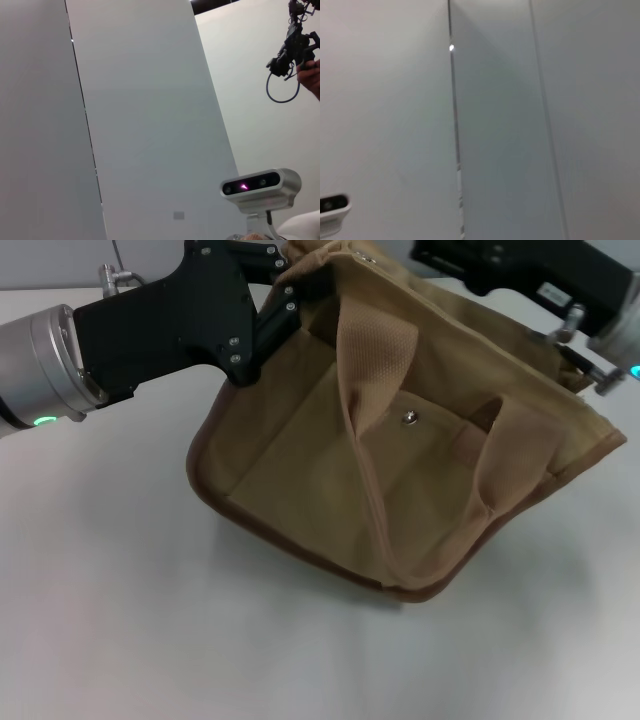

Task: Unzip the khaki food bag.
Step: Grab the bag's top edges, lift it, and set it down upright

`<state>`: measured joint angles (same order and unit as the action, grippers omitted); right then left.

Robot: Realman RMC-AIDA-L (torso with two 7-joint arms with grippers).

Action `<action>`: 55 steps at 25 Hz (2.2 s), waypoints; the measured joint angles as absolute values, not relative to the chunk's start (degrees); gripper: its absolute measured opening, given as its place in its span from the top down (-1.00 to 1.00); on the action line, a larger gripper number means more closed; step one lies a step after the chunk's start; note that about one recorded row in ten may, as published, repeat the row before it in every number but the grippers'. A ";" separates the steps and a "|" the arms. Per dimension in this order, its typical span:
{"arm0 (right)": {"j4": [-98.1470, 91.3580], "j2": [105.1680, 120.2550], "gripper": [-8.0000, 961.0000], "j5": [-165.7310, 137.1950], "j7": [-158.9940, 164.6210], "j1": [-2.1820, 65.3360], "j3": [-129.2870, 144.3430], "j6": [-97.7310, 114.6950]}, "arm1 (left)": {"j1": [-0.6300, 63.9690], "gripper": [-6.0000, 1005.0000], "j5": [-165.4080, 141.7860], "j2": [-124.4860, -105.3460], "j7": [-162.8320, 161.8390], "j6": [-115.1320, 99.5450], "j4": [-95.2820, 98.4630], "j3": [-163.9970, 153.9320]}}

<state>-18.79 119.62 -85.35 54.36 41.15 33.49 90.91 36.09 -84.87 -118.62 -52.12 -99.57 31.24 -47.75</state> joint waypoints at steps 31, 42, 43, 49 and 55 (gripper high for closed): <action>-41.95 119.81 -0.75 -65.80 64.56 24.42 65.10 81.24 | 36.38 0.92 -84.57 -118.76 -51.16 -98.92 33.34 -52.13; -52.87 119.42 -0.76 -80.24 79.25 25.42 71.48 76.13 | 36.33 0.92 -85.29 -118.64 -51.07 -98.93 34.31 -52.25; -52.87 119.42 -0.76 -80.24 79.25 25.42 71.48 76.13 | 36.29 0.92 -85.33 -118.65 -51.09 -98.96 34.46 -52.27; -60.66 119.48 -0.76 -85.15 84.77 19.93 70.69 79.86 | 36.21 0.92 -85.40 -118.66 -51.10 -98.87 34.82 -52.27; -60.21 119.62 -0.76 -84.67 83.96 17.33 63.37 89.85 | 36.21 0.92 -85.02 -118.66 -51.12 -98.59 34.83 -52.21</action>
